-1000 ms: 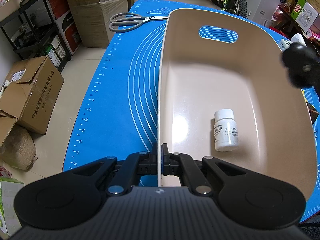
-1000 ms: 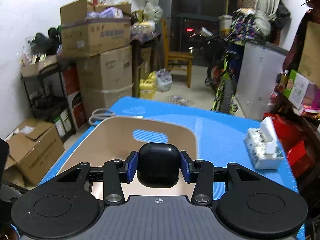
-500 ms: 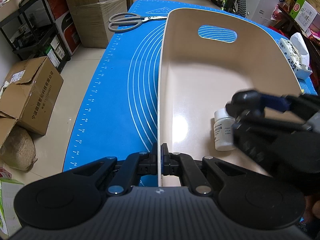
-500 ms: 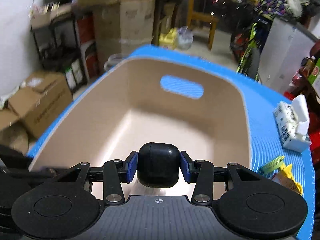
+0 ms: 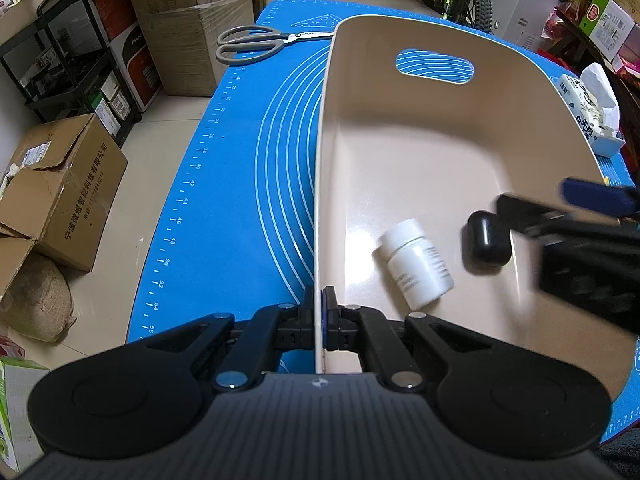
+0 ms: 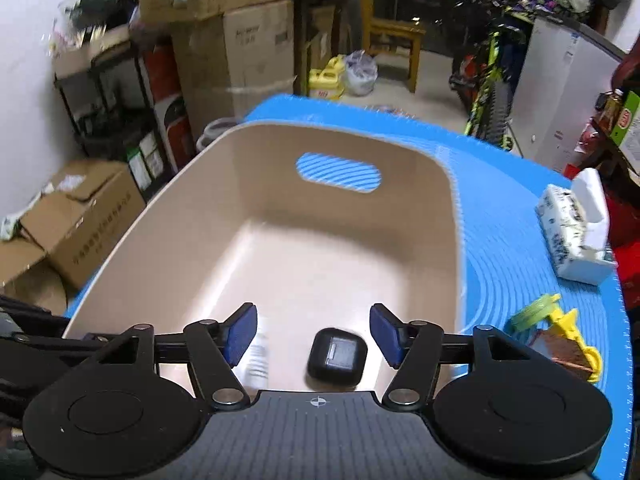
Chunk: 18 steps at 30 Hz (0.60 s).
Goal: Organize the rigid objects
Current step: 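Carry the black earbud case into the bin with the right gripper and release, then grasp the white plug charger with the right gripper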
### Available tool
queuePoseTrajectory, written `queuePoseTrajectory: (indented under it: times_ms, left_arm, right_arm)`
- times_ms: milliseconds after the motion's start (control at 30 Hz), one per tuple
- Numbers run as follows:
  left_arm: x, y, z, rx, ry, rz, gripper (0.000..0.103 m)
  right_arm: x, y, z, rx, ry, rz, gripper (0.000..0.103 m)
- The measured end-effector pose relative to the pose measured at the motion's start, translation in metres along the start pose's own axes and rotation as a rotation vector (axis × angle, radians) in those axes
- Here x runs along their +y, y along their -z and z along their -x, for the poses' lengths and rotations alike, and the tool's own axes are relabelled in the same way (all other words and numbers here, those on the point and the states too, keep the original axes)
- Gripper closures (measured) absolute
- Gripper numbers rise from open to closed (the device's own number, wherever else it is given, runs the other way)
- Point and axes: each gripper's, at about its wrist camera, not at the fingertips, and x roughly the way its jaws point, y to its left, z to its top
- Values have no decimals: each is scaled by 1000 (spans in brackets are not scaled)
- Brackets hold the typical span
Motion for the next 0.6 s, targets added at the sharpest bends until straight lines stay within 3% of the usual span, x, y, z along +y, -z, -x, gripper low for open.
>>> queuePoseTrajectory:
  times_ms: [300,600]
  left_arm:
    - [0,0,0,1,0,0,99]
    - [0,0,0,2,-3,-1,99]
  right_arm:
    - [-60,2,45,-68,51,-45,27]
    - [-128,26,53,-48,158,-140,27]
